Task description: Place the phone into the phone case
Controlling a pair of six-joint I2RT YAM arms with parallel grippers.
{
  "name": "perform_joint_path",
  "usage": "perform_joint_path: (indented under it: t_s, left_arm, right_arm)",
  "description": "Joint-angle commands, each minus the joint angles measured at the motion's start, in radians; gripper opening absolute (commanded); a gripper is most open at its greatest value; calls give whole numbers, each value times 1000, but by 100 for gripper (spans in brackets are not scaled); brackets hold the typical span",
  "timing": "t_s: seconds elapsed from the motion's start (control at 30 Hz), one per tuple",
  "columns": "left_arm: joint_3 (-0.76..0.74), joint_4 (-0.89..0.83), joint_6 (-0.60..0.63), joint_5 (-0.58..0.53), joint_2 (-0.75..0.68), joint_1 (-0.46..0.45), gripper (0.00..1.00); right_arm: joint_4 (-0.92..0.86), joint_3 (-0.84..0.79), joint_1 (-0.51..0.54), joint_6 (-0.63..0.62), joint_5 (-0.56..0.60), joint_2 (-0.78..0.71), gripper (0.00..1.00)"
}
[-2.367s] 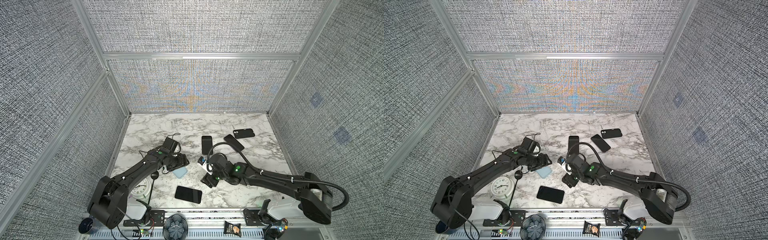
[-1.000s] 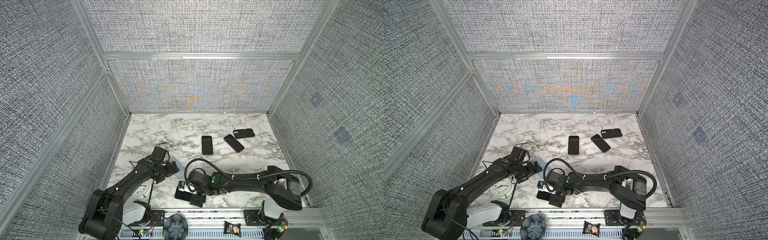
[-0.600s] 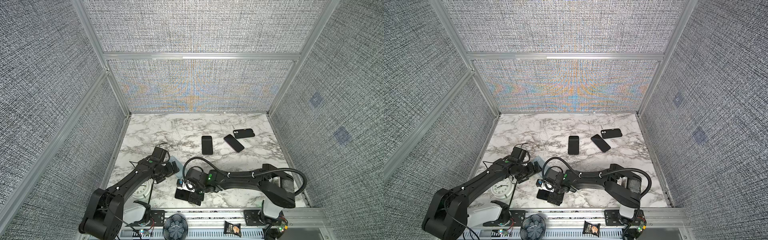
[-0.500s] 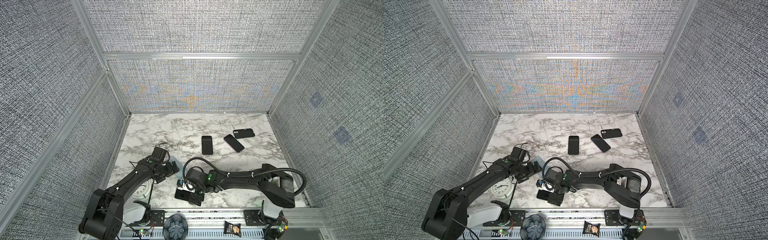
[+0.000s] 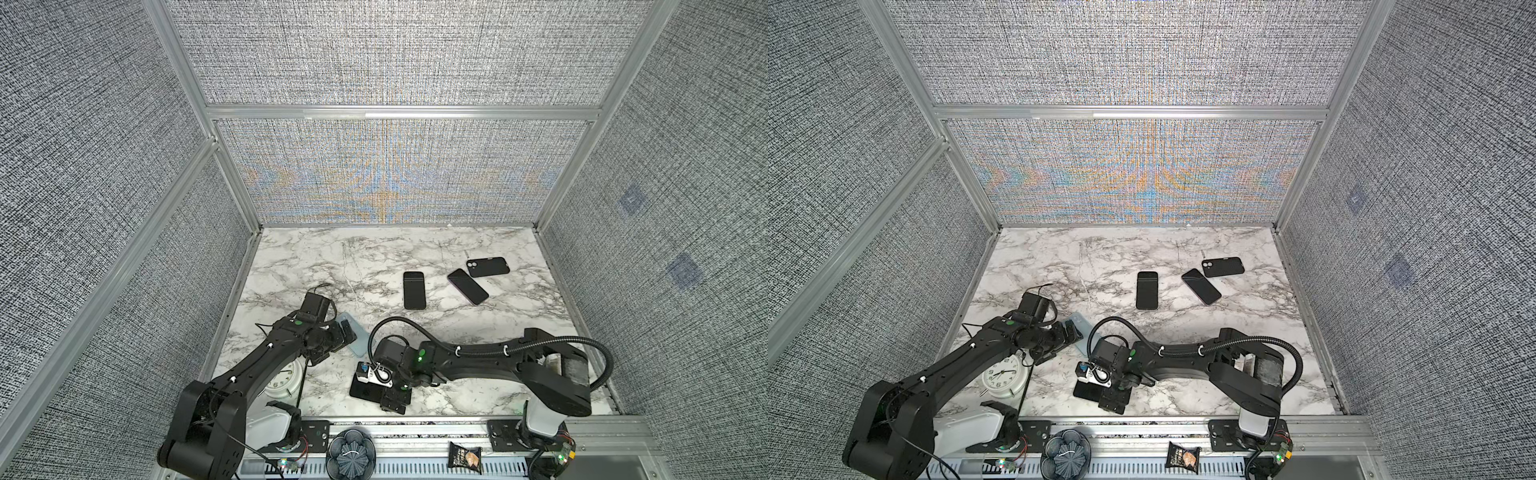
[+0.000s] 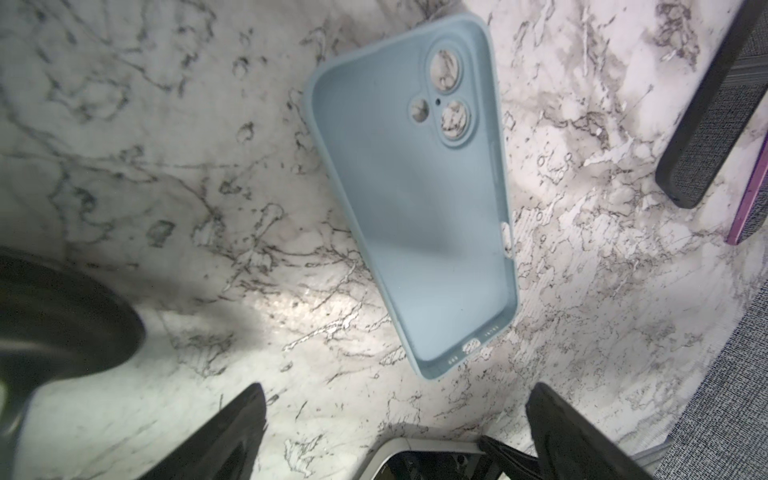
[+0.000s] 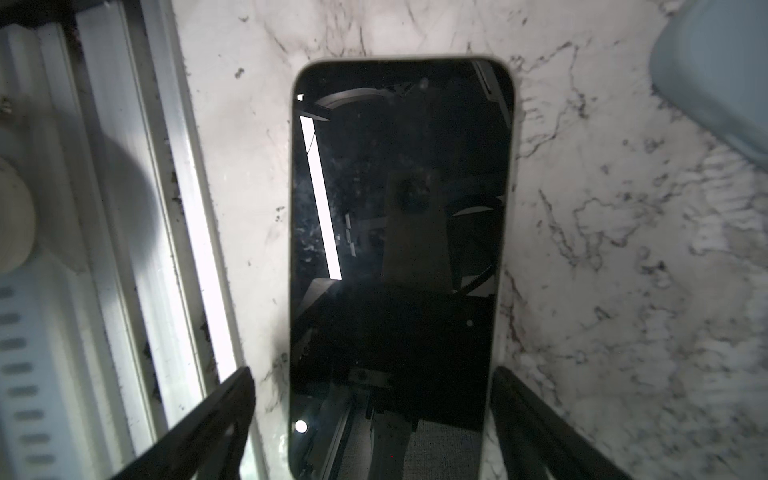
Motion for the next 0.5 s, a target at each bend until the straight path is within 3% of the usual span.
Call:
perform_joint_path:
  t_s: [0.0,0.27,0.47]
  left_arm:
    - [9,0,4,6,2,2,99]
    - [14,10,7,12,19,2,99]
    - [9,17,3,15,25,3,99]
  right_arm:
    - [-67,8,0,-4,64,12,89]
    - [-101,6,8,19,121,21,90]
    - [-84,-6,8,38,67,-24,91]
